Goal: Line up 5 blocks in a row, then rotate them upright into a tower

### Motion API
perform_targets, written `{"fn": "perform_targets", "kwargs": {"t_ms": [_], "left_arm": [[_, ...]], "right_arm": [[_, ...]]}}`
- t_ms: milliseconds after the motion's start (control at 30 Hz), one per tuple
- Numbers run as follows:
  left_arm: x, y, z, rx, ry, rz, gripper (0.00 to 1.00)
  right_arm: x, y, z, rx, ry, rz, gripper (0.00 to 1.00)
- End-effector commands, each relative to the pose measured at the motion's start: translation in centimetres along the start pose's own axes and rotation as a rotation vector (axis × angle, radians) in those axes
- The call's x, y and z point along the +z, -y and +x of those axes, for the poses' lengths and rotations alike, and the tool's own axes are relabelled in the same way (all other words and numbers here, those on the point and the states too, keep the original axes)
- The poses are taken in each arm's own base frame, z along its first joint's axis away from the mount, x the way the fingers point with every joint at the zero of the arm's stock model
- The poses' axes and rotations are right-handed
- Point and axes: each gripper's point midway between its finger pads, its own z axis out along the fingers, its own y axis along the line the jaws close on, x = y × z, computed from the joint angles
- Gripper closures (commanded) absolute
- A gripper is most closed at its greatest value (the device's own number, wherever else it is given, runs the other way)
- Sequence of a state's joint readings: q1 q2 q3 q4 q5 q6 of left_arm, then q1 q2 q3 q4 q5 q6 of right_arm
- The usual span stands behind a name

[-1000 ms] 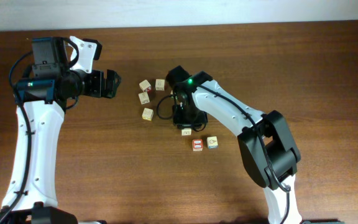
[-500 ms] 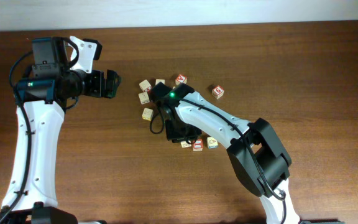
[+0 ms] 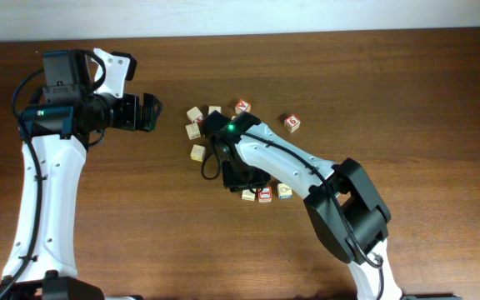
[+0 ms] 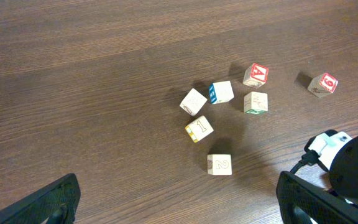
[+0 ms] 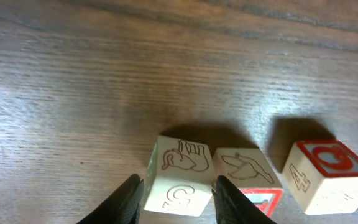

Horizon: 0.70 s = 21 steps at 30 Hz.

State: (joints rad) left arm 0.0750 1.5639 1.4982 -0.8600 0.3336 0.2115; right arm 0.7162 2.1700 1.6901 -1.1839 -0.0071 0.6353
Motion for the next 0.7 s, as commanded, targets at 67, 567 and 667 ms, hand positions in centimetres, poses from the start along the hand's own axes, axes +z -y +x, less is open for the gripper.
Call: {"fn": "perform_targets", "kwargs": {"t_ms": [67,567,667], "left_arm": [[-0.2,0.1,-0.7,-0.004,0.016,0.008,0.01],[-0.2,0.1,-0.7,-0.004,0.016,0.008,0.01],[-0.2,0.1,-0.7,-0.004,0.016,0.008,0.01]], "right_arm": [[-4.2,-1.3,-4.6,-0.043,0.146,-0.099,0.62],[-3.6,-10.3,-13.7,0.074,0.454,-0.428,0.44],[-2.3,-10.9,-13.0,0.059,0.423,-0.425,0.45]]}}
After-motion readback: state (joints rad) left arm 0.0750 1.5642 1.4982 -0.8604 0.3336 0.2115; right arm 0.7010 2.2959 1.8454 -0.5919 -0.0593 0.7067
